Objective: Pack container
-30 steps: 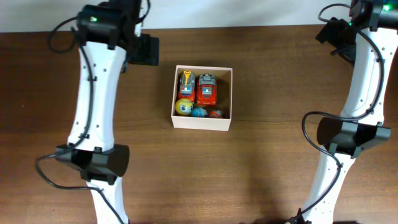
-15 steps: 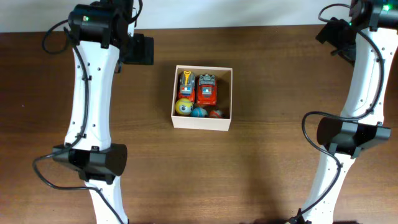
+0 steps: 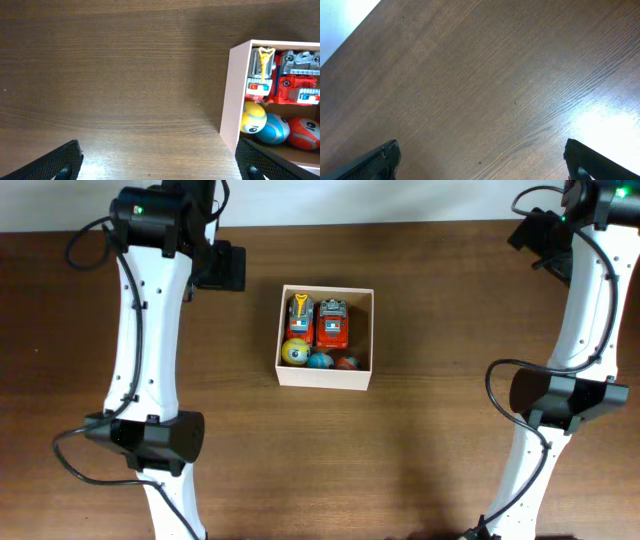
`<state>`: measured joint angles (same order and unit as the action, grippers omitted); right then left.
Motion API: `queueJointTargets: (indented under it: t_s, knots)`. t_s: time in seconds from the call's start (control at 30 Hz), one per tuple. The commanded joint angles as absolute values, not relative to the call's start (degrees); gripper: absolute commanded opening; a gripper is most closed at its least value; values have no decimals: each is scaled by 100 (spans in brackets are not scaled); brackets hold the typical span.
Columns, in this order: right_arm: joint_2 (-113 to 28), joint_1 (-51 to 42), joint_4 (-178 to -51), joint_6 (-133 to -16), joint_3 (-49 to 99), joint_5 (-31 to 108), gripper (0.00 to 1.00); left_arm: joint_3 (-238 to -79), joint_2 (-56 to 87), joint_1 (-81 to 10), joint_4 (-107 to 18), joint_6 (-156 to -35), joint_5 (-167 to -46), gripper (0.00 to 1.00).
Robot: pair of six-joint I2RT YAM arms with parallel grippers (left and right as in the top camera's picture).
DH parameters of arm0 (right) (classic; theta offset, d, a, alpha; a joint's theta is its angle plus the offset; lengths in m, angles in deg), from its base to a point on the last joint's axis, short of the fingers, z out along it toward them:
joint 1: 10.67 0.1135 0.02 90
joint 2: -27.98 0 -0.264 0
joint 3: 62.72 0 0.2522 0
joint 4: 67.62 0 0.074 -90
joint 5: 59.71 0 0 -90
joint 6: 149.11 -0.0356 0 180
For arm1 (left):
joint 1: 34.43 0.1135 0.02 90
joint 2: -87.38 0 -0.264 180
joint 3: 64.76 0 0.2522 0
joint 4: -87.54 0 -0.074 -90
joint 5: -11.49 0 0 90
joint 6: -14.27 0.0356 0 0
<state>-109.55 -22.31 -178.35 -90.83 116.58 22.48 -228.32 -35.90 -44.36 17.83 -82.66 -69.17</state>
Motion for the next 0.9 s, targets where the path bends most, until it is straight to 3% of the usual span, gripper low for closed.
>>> queueJointTargets:
  t_s: [0.0, 0.27, 0.47, 0.87]
  knots:
    - [-10813, -2233, -17850, -9131, 11745, 2237, 99, -22932, -3446, -4305, 1798, -8236, -6816, 99]
    - [-10813, -2233, -17850, -9133, 11745, 2237, 99, -22926, -2157, -4051, 1569, -8234, -6823, 99]
    - [-10813, -2233, -17850, -9131, 11745, 2237, 99, -22132, -946, -4054, 294, -8166, -7037, 99]
    - [-10813, -2233, -17850, -9131, 11745, 2237, 99, -16264, 2374, -4054, -4119, -7095, -7645, 99]
